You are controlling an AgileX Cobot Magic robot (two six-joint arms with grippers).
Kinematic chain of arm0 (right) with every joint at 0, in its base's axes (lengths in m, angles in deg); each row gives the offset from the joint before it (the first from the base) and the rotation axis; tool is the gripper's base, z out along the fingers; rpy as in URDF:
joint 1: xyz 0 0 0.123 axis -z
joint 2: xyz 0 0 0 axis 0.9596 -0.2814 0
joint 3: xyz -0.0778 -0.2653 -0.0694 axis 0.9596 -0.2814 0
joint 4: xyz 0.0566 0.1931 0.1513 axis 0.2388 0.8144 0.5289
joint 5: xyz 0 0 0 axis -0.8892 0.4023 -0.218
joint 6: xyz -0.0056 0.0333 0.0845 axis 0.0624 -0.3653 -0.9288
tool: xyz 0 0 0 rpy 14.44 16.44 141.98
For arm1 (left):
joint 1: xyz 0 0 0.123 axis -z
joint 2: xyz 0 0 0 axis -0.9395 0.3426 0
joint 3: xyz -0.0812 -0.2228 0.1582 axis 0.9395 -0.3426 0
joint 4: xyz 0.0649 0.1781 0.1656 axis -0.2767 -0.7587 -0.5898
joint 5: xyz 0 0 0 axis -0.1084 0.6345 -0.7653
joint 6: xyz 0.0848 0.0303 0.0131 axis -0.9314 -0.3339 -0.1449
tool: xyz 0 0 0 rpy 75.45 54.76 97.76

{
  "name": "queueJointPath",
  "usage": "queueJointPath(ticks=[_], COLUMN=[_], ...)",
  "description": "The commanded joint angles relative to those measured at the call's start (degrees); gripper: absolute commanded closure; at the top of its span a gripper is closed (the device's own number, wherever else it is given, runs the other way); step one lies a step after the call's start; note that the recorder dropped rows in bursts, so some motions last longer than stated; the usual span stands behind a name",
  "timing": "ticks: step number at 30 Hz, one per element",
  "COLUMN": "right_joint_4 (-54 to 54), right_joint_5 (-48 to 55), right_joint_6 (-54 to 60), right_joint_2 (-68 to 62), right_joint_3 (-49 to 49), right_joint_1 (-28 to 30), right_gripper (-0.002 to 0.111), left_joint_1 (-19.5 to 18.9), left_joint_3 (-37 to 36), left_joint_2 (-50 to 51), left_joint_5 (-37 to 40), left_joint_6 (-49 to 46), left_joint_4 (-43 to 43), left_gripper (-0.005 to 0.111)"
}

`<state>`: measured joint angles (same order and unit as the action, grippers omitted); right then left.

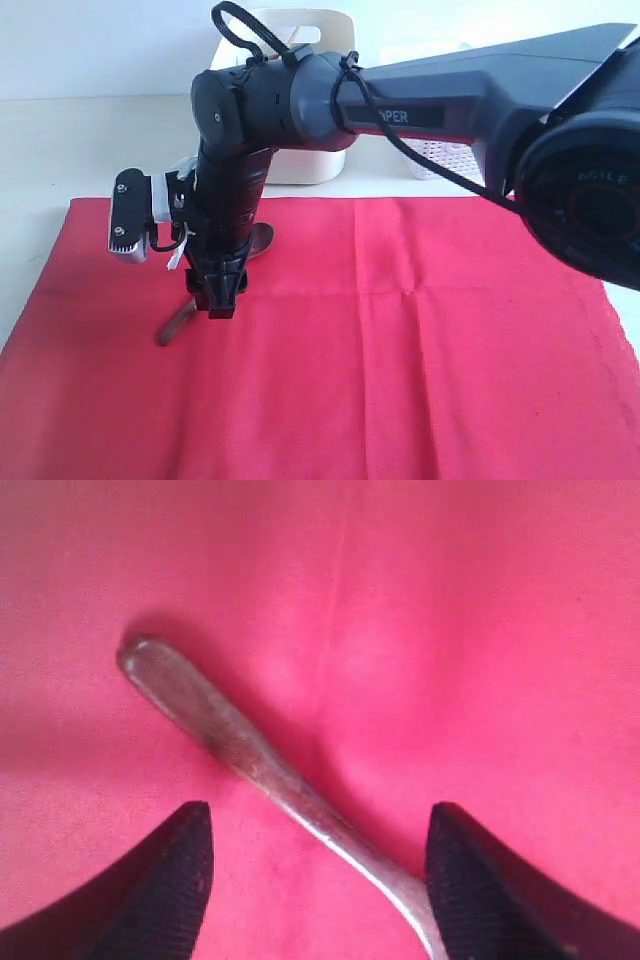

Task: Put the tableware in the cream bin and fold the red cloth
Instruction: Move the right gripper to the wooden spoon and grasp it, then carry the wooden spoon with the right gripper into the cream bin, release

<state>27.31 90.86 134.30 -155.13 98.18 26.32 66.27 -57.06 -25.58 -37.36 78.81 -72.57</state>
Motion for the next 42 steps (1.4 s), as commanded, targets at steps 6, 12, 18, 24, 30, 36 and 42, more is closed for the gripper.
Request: queueJointPath(ticks=[6,12,18,24,30,36,42], right_joint_4=[1.0,0.5,0.5,0.7,0.6,1.0,1.1], right_joint_5=[-0.8,1.2,2.3,2.3,-5.8,-27.8,-45.4], right_joint_6=[0.8,0.7,0.4,-0.8,-2.3,-7.5,-21.1], right_joint_2=[-2.5,-2.5,-1.8,1.8,9.5,14.5,13.5], right_joint_3=[0.5,0.5,0.5,0.5,0.7,0.7,0.7], right_joint_1=[0.0,0.0,0.0,0.0,1.4,4.7,10.9], right_gripper=[0.068,0.108,0.108,0.108,0.108,0.108,0.108], left_joint_1=[0.3,0.3,0.3,0.3,0.3,0.3,0.3], left_joint_3=[0.0,0.0,0.0,0.0,0.0,0.0,0.0], left_joint_2=[-0.3,-0.3,-0.3,-0.3,-0.3,-0.3,-0.3], left_joint_5=[-0.3,-0.3,-0.3,-0.3,-0.3,-0.3,-0.3], left_joint_6=[0.4,0.4,0.4,0.4,0.4,0.4,0.4], left_joint_4=[-0.2,-0.2,-0.2,-0.2,-0.2,-0.2,-0.2], left_gripper=[0.105,0.105,0.105,0.105,0.105,0.105,0.105])
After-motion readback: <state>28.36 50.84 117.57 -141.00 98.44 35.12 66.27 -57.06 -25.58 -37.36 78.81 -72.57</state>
